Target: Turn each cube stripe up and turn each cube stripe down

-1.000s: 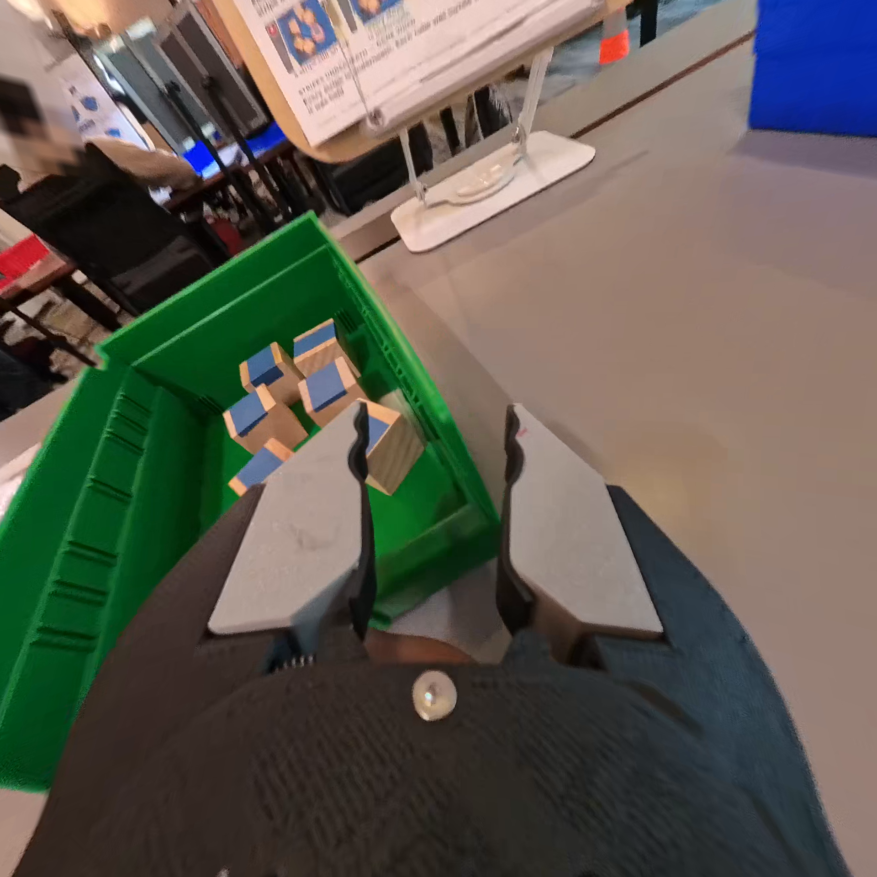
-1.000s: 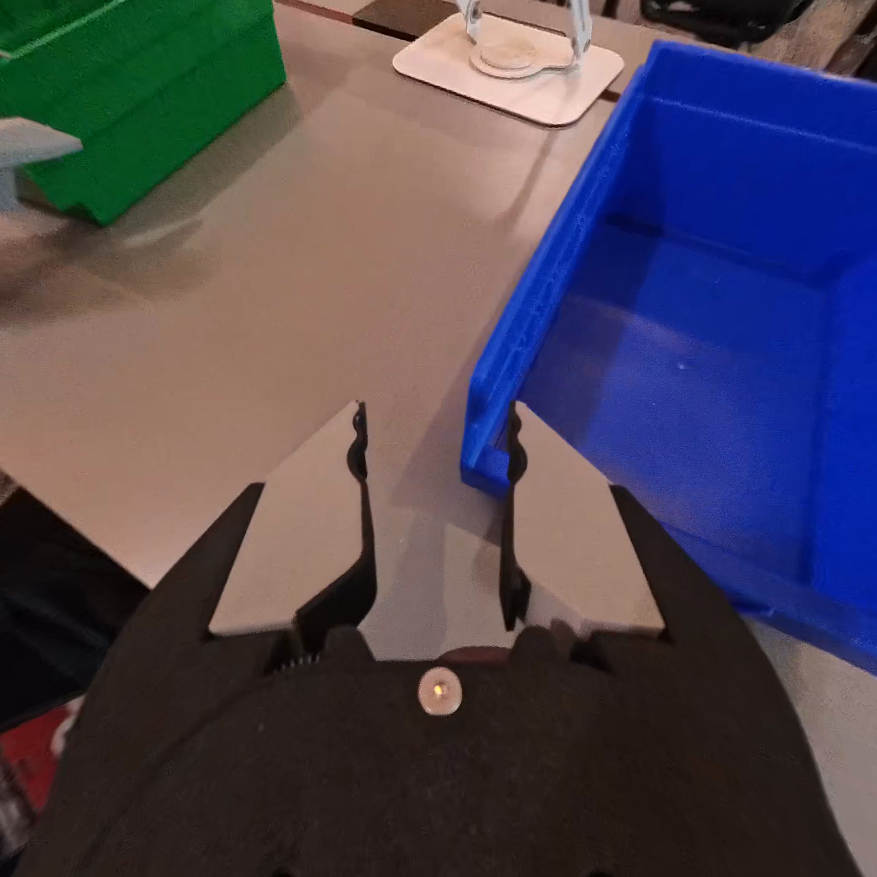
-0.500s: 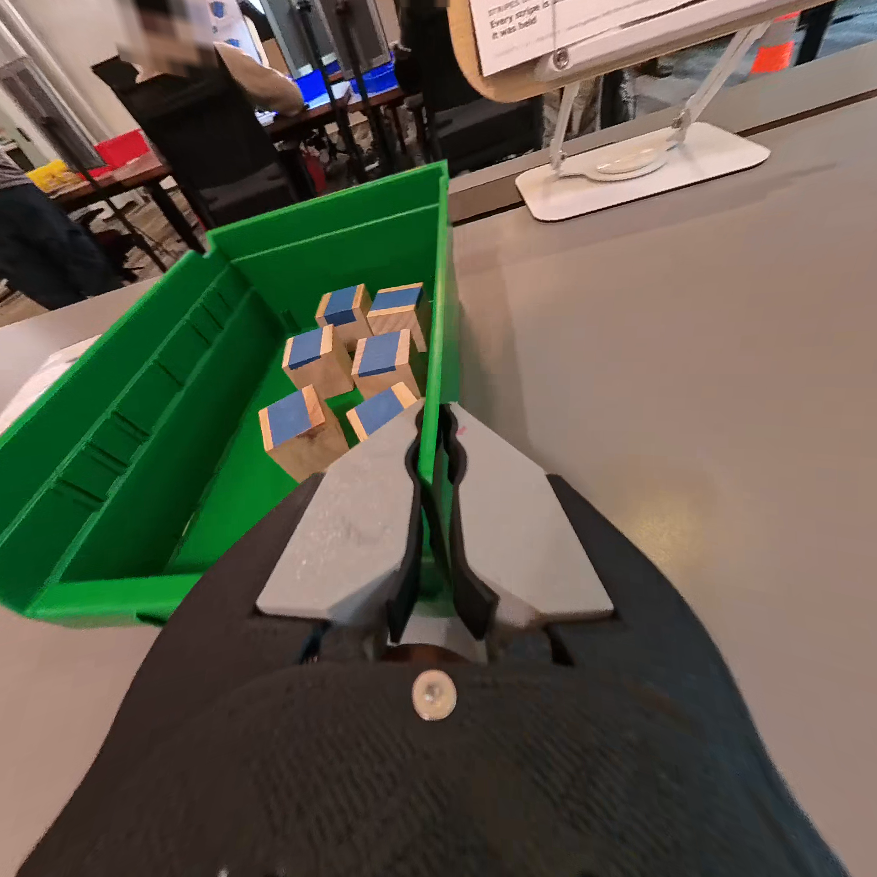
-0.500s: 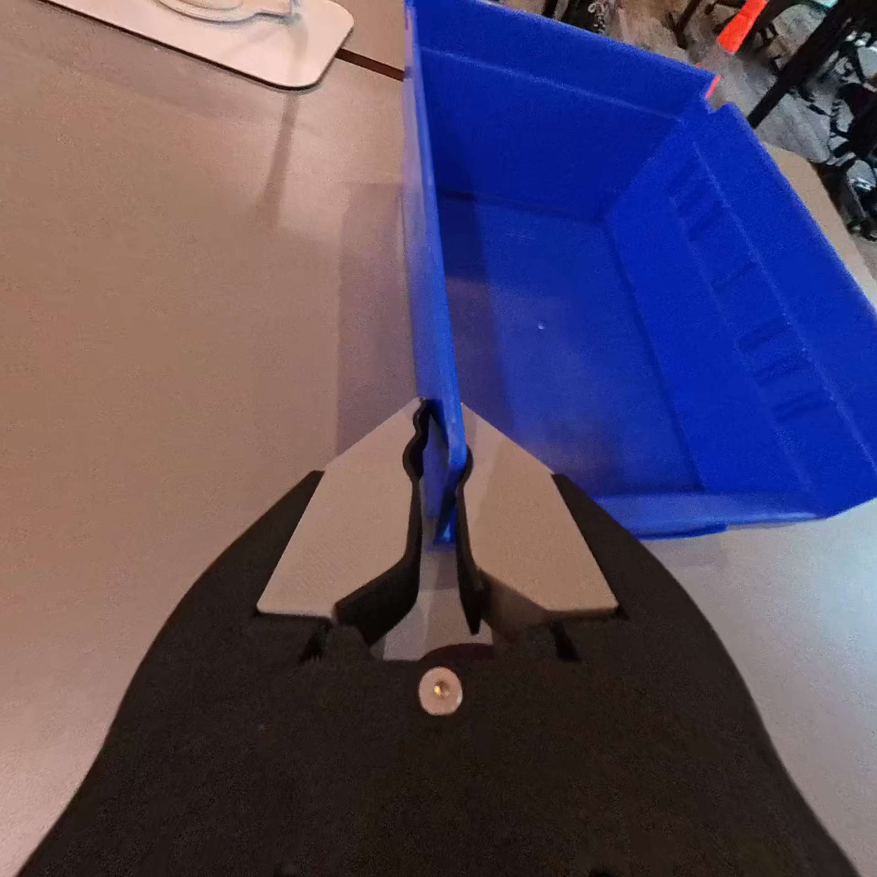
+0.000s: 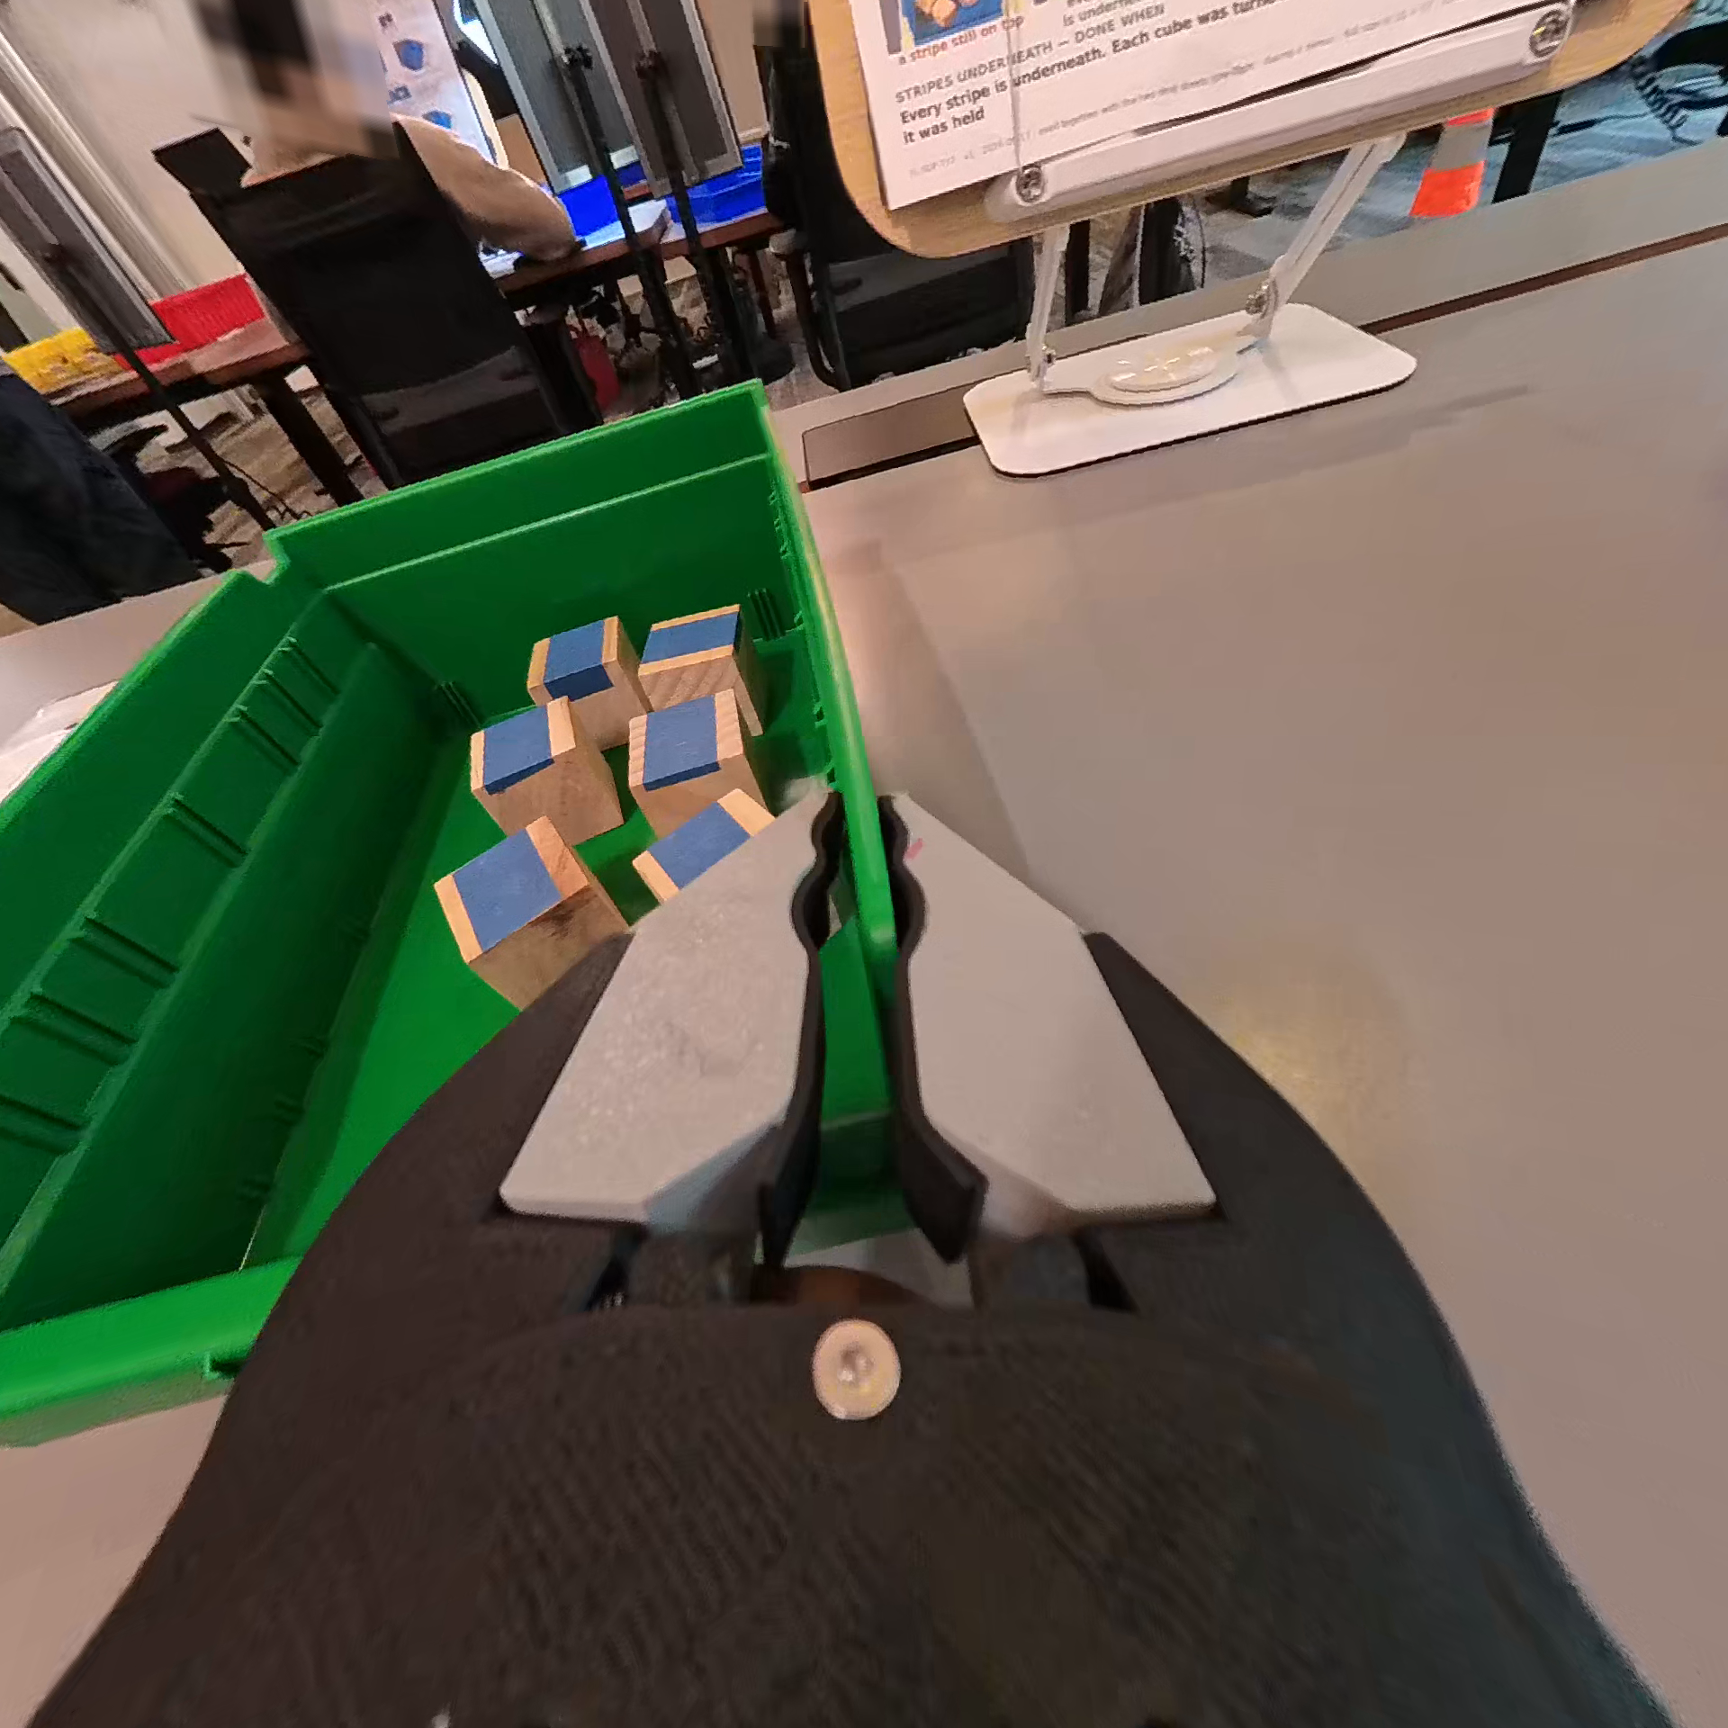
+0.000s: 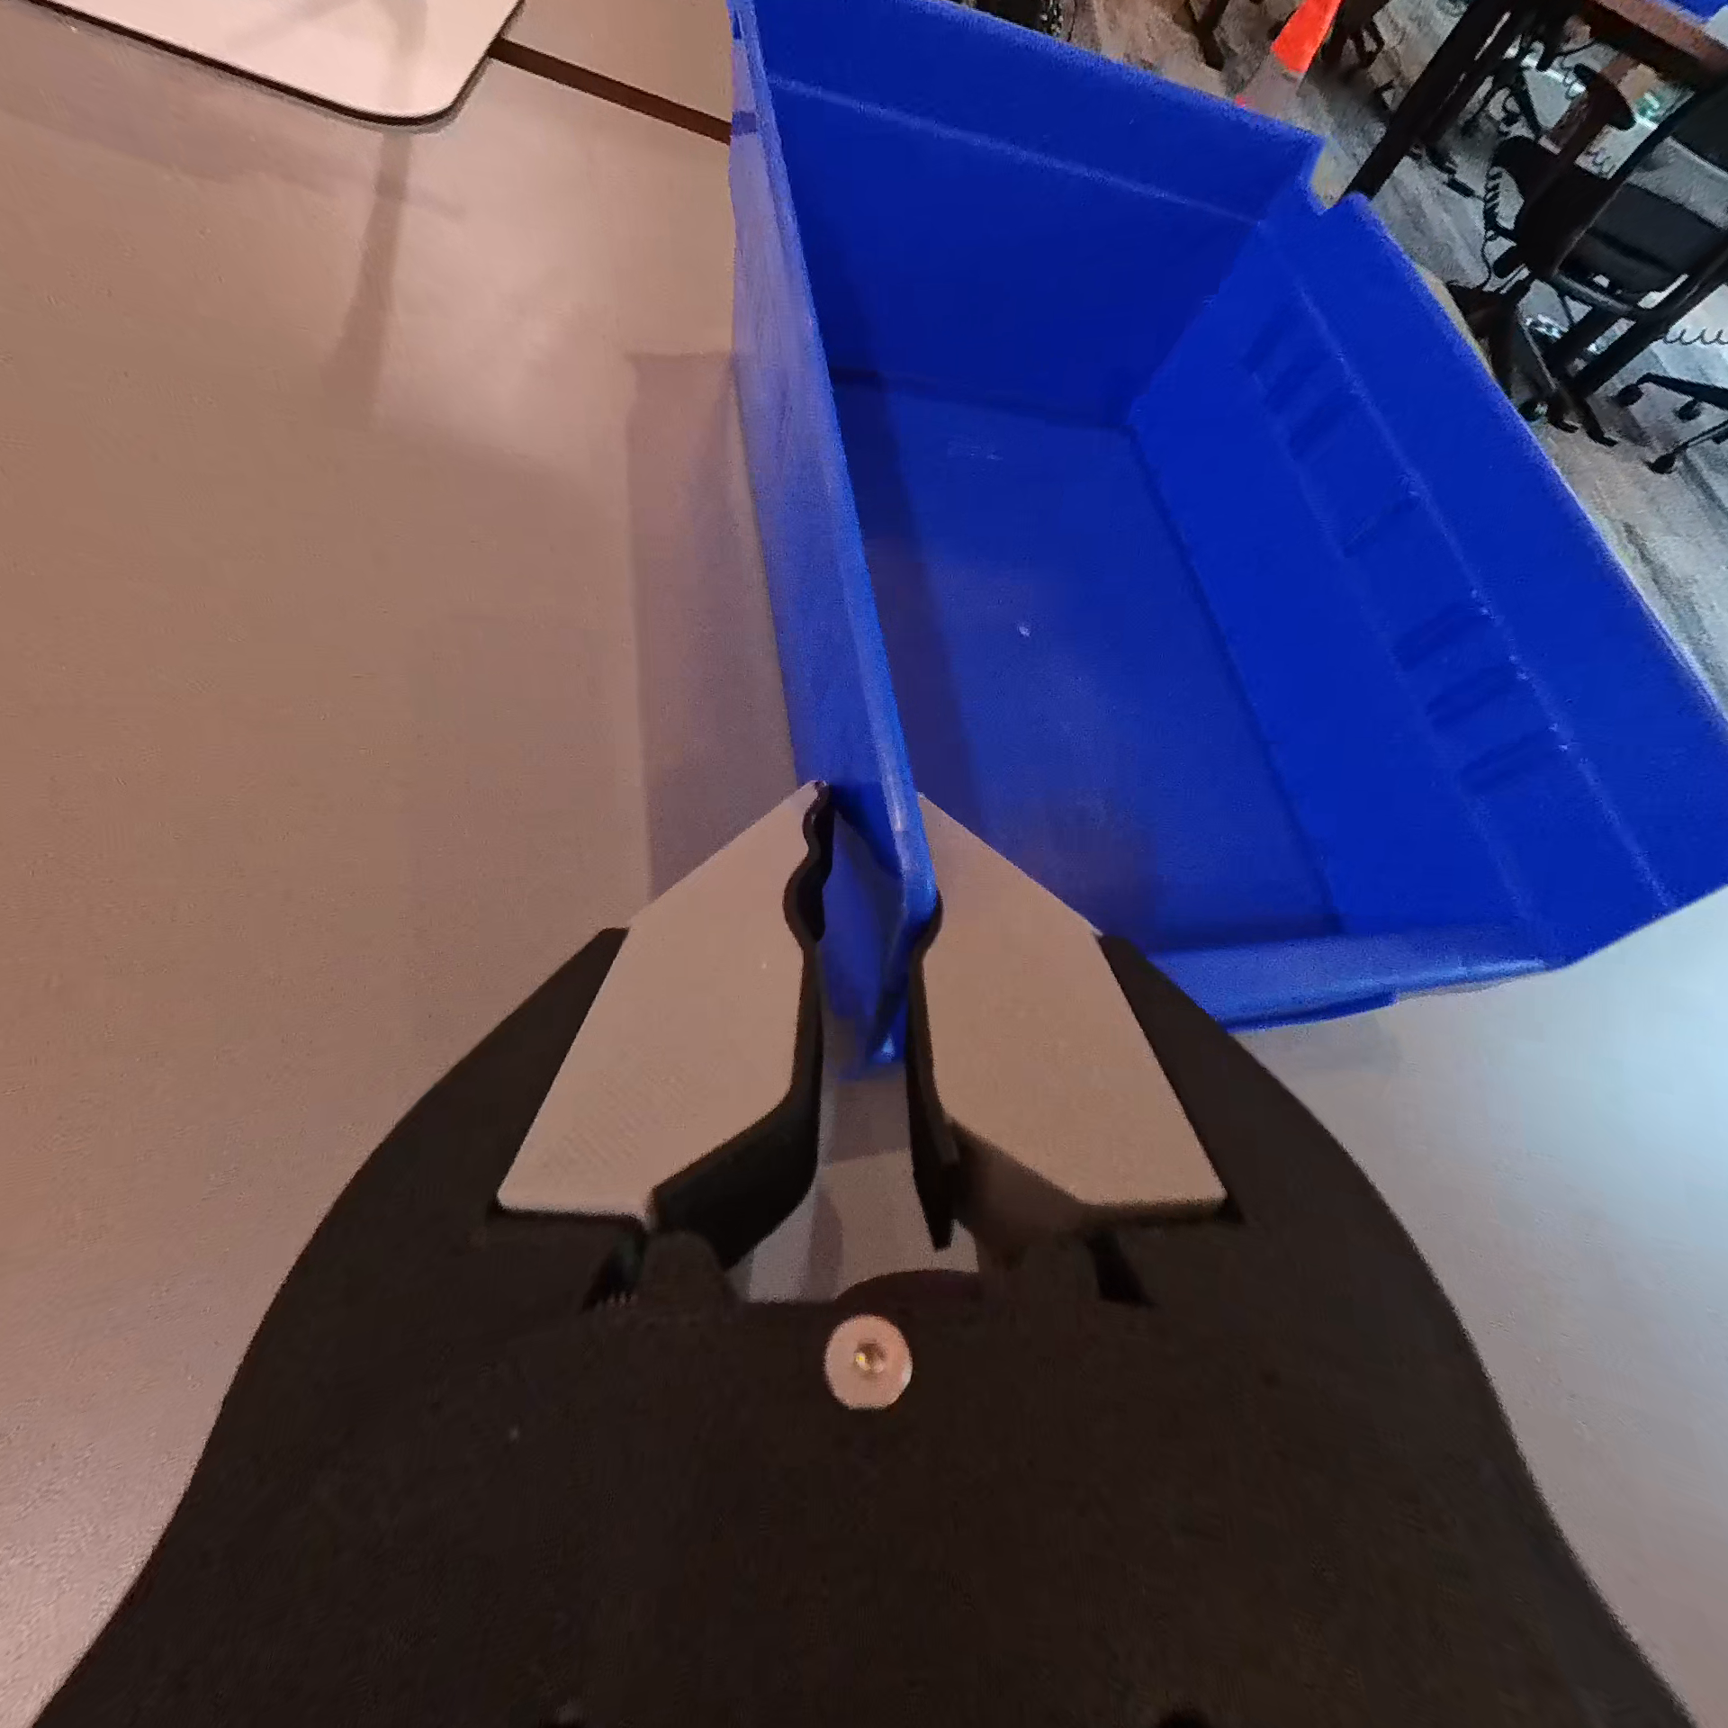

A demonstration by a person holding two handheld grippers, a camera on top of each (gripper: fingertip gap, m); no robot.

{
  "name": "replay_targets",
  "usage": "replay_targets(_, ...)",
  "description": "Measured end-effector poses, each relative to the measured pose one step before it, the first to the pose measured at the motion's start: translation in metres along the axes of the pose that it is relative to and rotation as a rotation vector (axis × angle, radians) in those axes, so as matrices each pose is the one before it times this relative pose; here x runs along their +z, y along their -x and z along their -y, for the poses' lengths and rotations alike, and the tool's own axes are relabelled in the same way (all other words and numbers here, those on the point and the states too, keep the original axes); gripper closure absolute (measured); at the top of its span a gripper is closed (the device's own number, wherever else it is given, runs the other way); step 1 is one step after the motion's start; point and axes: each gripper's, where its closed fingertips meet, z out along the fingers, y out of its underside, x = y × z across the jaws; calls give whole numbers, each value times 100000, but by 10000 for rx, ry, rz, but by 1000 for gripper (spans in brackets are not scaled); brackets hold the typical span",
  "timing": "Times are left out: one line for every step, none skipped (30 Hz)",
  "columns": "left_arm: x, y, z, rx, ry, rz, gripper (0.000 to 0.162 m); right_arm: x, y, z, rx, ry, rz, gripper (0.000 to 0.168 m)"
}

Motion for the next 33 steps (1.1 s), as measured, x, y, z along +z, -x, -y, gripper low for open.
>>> replay_targets(-26,13,-21,10,2,-64,157,19,-283,-74,-12,31,-102,158)
replay_targets(-40,93,-51,19,12,10,159,51,-261,-46,34,9,-83,157)
replay_targets(-65,116,-47,57,-1,59,160,70,-219,-37,70,7,-61,157)
replay_targets(-82,5,-24,86,-30,10,160,27,-175,-29,36,25,-71,157)
replay_targets(-102,-66,-8,113,-36,-17,160,14,-110,-36,-33,32,-81,157)
replay_targets(-104,-77,-4,93,-42,-28,160,17,-156,-39,-74,33,-134,157)
replay_targets(-105,-58,11,19,-40,-46,161,29,-219,-56,-32,44,-145,157)
replay_targets(-76,-27,21,-39,-27,-35,161,28,-175,-37,84,17,-71,158)
replay_targets(-36,3,26,-58,-27,8,161,-1,-116,-25,91,-11,-40,158)
replay_targets(-52,14,47,-65,-58,44,161,-31,-81,-17,8,-14,-65,159)
replay_targets(-104,-38,94,-27,-103,29,159,-69,-61,-23,-93,-26,-81,159)
replay_targets(-158,-142,146,49,-140,-31,152,-162,-62,-66,-151,-1,-74,158)
replay_targets(-210,-112,142,79,-129,-5,142,-312,-60,110,-130,-104,-7,155)
replay_targets(-229,-71,180,86,-100,18,134,-498,-19,303,-2,-226,116,145)
replay_targets(-258,-105,202,105,-51,-15,131,-628,-23,362,100,-207,184,140)
replay_targets(-285,-93,292,101,-8,-35,127,-713,-127,481,140,-231,126,140)
replay_targets(-381,-7,523,23,-67,-1,121,-833,27,712,79,-325,179,140)
replay_targets(-478,-41,826,-78,-197,-42,119,-895,274,977,6,-412,241,138)
replay_targets(-527,-218,1040,-146,-272,-139,120,-876,679,1158,-30,-464,391,135)
replay_targets(-497,-412,1121,-155,-287,-213,120,-752,1045,1227,-7,-458,524,127)
replay_targets(-368,-662,1116,-135,-283,-293,121,-490,1451,1132,9,-372,699,118)
replay_targets(-185,-1018,981,-124,-225,-421,122,-106,1793,916,50,-228,853,114)
replay_targets(76,-1382,685,-118,-97,-580,122,345,1838,602,44,-68,848,111)
replay_targets(385,-1553,344,-102,50,-637,122,796,1570,325,-1,41,688,107)
replay_targets(674,-1438,80,-43,141,-563,118,1125,1203,75,-64,145,499,104)
replay_targets(935,-1187,-137,75,195,-420,111,1325,790,-90,-107,184,290,102)
replay_targets(1114,-799,-253,203,216,-220,105,1424,665,-134,-58,167,273,101)
replay_targets(1231,-570,-315,237,204,-107,102,1409,619,-92,14,107,285,100)
replay_targets(1301,-551,-335,151,189,-166,98,1332,479,2,52,25,232,99)
replay_targets(1334,-532,-380,59,227,-215,94,1259,399,60,83,-33,221,99)
replay_targets(1359,-337,-366,54,233,-160,89,1188,267,35,81,-26,158,99)
replay_targets(1354,-109,-306,102,194,-65,87,1146,228,2,39,-24,132,99)
replay_targets(1322,9,-261,137,184,-31,87,1088,104,-12,28,1,78,97)
